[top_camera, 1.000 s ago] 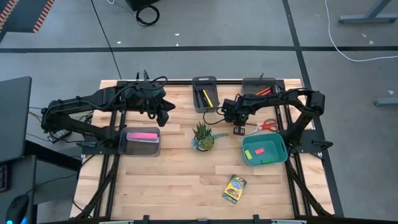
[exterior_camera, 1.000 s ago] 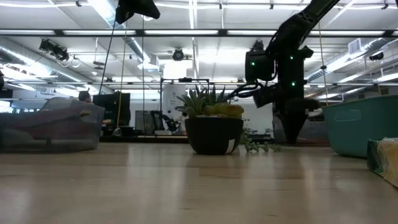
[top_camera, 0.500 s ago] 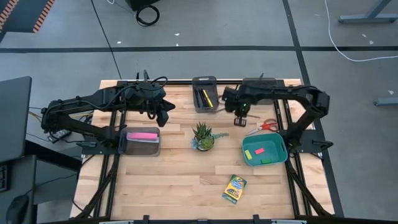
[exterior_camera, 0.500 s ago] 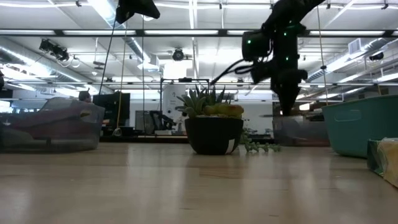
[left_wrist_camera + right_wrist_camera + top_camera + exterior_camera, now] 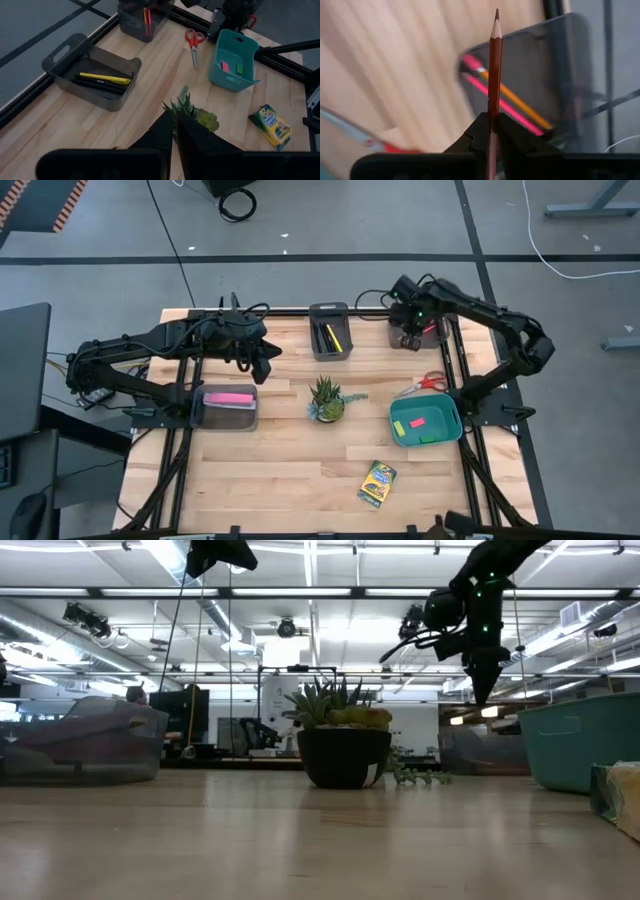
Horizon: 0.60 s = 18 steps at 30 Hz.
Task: Sort crayons/erasers/pens/pencils in bins
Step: Put the red pencil into the right black bin
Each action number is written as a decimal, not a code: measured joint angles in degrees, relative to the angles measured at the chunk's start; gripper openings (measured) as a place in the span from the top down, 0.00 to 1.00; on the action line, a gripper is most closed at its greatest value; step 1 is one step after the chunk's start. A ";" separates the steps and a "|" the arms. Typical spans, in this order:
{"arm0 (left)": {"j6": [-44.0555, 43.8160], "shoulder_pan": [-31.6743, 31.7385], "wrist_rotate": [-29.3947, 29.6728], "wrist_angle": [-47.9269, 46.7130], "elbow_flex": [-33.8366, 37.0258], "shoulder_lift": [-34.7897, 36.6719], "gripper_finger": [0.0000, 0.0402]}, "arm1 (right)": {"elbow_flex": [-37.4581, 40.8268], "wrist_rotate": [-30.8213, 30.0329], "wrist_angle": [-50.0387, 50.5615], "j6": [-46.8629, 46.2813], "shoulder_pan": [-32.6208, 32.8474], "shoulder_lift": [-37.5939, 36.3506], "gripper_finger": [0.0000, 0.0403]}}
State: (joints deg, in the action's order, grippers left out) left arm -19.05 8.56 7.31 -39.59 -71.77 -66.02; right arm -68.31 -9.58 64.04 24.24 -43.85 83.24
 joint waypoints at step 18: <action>-5.90 -0.07 -0.02 0.43 0.00 0.00 0.94 | 0.07 -0.29 -6.59 16.00 -8.40 2.71 0.90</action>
State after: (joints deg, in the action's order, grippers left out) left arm -24.95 8.49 7.29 -39.17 -71.77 -66.02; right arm -68.25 -9.88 57.45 40.24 -52.25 85.95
